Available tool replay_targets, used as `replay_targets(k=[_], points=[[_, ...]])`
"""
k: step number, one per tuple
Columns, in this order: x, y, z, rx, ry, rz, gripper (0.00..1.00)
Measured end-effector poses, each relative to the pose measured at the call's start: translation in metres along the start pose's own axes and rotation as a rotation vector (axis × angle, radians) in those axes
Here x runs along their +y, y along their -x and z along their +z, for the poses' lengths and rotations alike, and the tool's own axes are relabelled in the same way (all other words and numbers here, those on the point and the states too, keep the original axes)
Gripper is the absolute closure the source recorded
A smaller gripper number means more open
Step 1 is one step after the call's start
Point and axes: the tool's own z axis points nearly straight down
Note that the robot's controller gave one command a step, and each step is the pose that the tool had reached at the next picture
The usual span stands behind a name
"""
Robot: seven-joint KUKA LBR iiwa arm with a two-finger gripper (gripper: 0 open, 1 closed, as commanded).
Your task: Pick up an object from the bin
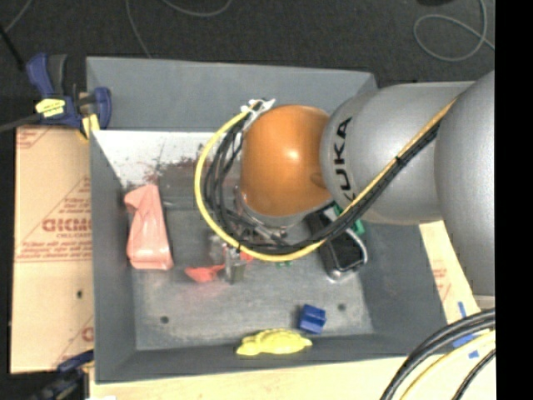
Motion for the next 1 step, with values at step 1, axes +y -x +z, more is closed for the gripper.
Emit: replay_targets(k=[1], points=[[-0.0040, 0.0025, 0.0062, -0.029, 0.000, 0.039, 1.00]])
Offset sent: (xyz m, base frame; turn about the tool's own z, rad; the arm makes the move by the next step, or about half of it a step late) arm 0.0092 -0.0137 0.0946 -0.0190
